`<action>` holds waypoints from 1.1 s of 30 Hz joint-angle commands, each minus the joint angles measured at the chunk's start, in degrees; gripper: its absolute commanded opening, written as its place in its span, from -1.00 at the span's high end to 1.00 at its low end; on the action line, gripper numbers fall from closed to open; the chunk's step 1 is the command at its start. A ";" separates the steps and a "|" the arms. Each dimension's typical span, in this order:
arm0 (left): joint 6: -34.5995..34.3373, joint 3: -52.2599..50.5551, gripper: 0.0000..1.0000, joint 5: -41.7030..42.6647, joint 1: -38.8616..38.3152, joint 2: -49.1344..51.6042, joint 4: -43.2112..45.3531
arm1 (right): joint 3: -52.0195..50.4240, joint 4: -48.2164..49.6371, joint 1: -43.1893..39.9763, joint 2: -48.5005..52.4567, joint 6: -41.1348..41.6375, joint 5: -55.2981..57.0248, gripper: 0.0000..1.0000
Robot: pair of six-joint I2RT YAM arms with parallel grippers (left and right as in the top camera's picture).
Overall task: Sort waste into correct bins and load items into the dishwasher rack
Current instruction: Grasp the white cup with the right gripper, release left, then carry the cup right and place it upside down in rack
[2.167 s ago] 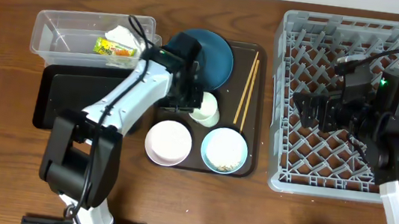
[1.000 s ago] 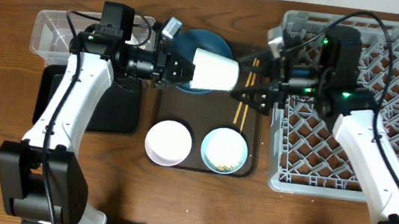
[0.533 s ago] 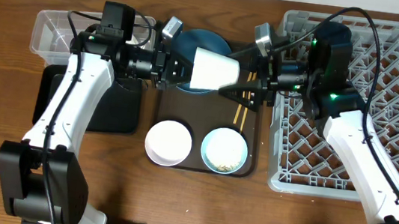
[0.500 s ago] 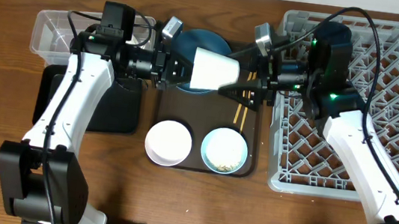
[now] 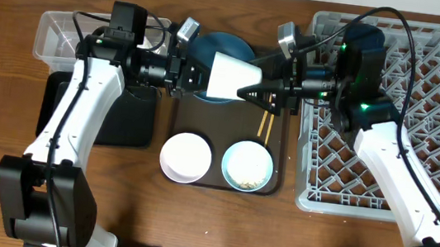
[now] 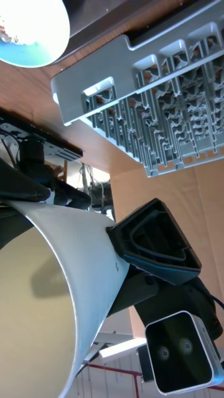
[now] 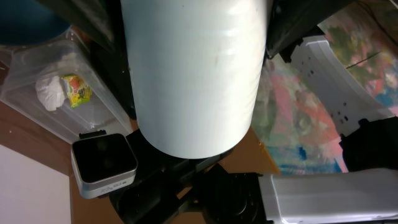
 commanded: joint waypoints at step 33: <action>0.33 1.31 0.24 -30.97 -0.52 -0.68 0.13 | 5.05 -39.78 -24.06 -11.02 5.73 36.70 0.46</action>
